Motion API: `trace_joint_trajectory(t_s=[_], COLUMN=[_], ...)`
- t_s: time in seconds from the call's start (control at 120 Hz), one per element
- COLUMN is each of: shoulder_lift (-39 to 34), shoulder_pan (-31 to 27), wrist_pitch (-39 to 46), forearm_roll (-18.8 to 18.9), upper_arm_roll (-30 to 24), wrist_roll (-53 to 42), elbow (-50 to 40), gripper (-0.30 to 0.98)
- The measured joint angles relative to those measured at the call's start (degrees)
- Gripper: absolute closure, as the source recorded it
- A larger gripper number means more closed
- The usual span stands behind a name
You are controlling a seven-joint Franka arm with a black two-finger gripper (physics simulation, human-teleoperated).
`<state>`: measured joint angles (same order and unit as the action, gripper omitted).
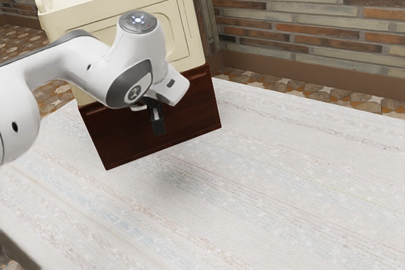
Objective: Pull the drawer handle with one arm to open the drawer
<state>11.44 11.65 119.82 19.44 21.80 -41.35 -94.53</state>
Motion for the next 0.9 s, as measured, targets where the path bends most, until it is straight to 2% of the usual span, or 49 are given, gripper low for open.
trace_joint_trajectory(t_s=[0.175,0.9], shoulder_lift=[-2.19,-12.39], shoulder_pan=[1.69,7.95], wrist_pitch=[0.01,-0.01], forearm_roll=[0.11,0.69], upper_arm_roll=[0.14,0.38], wrist_roll=[-0.06,1.28], elbow=[-2.12,-13.54], gripper=[0.05,0.00])
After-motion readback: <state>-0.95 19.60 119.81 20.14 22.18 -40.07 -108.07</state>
